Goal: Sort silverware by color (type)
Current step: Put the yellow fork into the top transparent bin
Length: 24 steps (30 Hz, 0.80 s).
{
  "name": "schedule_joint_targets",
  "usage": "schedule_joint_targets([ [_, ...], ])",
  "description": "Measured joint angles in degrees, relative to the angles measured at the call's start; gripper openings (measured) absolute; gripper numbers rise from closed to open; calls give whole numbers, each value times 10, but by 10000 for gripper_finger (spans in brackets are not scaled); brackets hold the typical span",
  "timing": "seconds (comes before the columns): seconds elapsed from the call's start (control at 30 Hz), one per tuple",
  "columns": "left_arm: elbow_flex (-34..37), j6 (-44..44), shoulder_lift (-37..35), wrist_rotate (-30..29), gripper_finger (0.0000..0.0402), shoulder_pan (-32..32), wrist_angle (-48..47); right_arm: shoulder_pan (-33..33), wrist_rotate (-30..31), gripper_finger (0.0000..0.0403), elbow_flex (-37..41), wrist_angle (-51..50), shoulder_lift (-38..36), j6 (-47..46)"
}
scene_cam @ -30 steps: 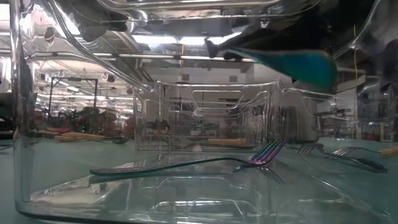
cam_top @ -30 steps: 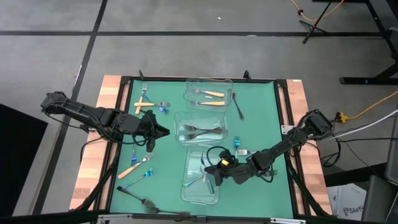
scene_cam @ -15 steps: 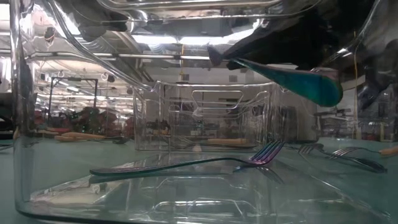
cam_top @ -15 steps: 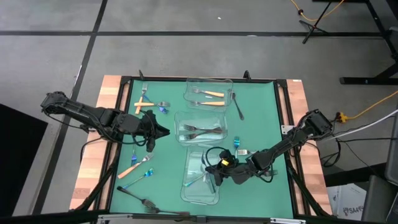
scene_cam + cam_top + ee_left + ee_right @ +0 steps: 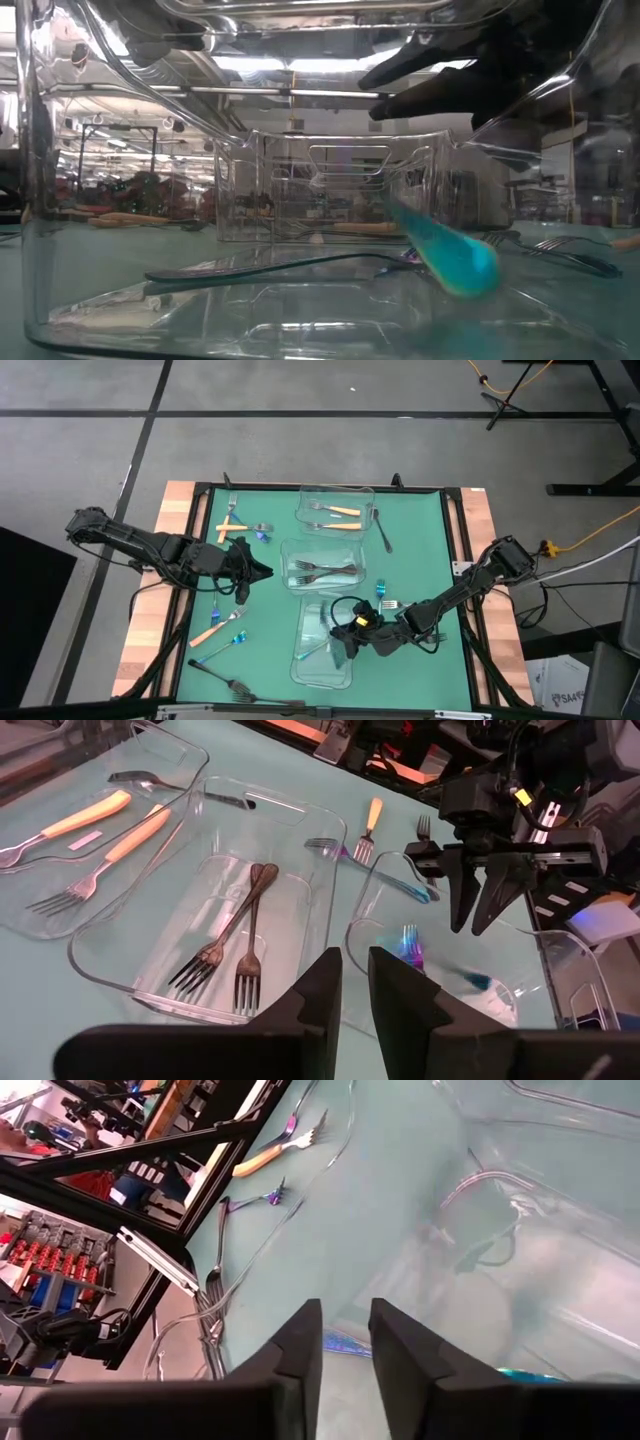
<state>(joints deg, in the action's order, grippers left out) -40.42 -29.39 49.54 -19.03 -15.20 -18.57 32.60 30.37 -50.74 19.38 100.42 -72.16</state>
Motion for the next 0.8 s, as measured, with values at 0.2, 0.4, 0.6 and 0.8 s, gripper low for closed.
schedule_joint_targets([
  [0.2,0,0,0,0,48,0,0,0,0,86,0,0,0,0],
  [0.4,0,-1,0,1,48,0,-3,0,0,87,0,0,0,0],
  [0.6,0,-4,0,10,48,0,-22,0,-16,87,0,9,0,0],
  [0.8,0,-14,0,70,57,0,-35,0,-43,88,0,63,-11,34],
])
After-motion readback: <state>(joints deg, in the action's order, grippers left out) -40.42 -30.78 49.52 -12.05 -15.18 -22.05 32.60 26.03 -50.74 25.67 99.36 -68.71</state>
